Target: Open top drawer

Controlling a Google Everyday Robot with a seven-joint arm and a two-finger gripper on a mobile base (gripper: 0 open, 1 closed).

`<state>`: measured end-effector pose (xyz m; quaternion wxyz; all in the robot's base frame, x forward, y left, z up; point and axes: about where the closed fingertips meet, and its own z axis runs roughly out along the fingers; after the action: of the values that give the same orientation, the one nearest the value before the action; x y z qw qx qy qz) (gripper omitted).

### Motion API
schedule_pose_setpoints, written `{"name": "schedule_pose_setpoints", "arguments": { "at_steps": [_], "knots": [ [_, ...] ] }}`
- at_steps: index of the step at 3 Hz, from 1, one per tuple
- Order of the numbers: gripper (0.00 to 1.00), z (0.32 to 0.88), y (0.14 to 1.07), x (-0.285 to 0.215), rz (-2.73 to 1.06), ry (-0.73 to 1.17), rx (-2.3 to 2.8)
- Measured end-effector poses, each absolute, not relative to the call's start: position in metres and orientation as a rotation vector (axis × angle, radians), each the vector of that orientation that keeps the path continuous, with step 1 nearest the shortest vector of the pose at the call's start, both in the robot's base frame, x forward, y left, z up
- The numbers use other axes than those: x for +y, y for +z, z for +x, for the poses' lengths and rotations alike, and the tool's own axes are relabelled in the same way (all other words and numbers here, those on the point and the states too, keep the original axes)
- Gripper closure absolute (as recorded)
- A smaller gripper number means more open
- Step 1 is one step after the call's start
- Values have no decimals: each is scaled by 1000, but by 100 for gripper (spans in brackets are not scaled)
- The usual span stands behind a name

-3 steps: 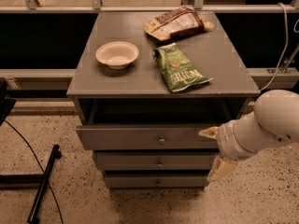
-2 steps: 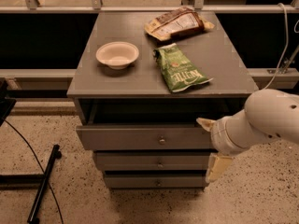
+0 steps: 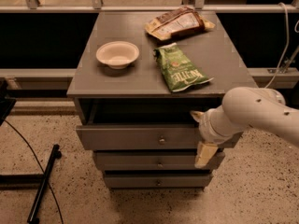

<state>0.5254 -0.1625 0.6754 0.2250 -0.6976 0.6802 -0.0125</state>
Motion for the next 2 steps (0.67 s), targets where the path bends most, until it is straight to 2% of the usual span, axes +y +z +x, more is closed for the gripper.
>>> {"name": "schedule_pose_setpoints", "arguments": {
  "at_steps": [1, 2],
  "knots": [
    [0, 545, 658, -165, -1917, -36, 1904],
    [12, 551, 642, -167, -1934, -12, 1931]
  ]
}}
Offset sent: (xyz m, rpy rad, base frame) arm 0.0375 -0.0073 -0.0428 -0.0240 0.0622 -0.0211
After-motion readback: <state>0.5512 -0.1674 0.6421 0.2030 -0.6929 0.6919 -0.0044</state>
